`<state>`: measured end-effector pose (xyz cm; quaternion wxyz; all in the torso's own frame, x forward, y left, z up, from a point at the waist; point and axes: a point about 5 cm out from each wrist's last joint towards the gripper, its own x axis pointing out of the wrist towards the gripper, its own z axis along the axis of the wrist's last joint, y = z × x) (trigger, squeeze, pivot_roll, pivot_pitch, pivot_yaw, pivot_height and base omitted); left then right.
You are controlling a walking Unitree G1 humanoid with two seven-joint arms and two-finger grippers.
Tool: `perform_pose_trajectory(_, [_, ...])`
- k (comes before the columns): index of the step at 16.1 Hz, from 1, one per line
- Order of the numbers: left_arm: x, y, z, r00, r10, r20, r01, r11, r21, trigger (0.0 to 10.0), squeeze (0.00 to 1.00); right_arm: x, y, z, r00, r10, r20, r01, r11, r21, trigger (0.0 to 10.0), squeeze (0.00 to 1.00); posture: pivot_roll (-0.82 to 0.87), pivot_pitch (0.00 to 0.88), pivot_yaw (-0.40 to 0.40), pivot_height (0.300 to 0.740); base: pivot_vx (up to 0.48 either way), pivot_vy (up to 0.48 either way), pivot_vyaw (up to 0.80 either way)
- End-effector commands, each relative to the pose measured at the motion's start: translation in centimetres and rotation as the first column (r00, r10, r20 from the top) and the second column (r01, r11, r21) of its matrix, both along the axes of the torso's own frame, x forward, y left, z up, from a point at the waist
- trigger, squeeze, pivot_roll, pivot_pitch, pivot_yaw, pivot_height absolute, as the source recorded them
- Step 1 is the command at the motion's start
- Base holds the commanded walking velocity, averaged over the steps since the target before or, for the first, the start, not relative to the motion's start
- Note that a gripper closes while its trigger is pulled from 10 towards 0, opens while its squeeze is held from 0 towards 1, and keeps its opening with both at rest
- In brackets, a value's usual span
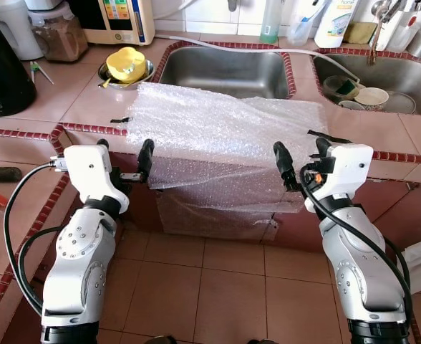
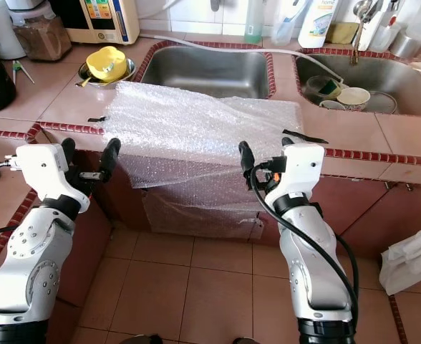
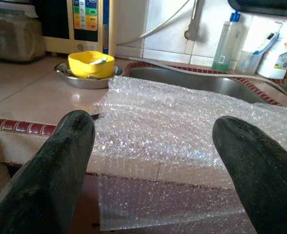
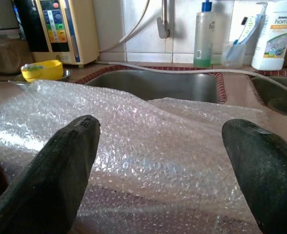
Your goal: Kitchen organization
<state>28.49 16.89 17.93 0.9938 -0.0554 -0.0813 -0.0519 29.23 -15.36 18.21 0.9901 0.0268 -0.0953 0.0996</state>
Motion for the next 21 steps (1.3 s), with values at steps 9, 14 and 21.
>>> perform_pose_trajectory(9, [-0.50, -0.12, -0.32, 1.000, 0.004, -0.010, -0.005, 1.000, -0.014, 10.0, 0.00, -0.42, 0.08, 0.32, 1.000, 0.025, 0.006, -0.025, 0.999, -0.028, 10.0, 0.00, -0.02, 0.135, -0.019, 0.740, 0.298, 0.000, 0.00])
perform_pose_trajectory(14, [-0.43, -0.33, -0.40, 1.000, -0.007, -0.013, 0.007, 1.000, -0.015, 10.0, 0.00, -0.38, 0.05, 0.35, 1.000, 0.026, 0.007, -0.026, 0.999, -0.039, 10.0, 0.00, -0.02, 0.130, -0.019, 0.740, 0.285, 0.000, 0.00])
perform_pose_trajectory(21, [-0.48, -0.30, -0.42, 1.000, -0.009, -0.017, 0.009, 1.000, -0.009, 10.0, 0.00, -0.41, 0.20, 0.32, 1.000, 0.029, 0.006, -0.029, 0.999, -0.039, 10.0, 0.00, -0.02, 0.134, -0.016, 0.740, 0.279, 0.000, 0.00])
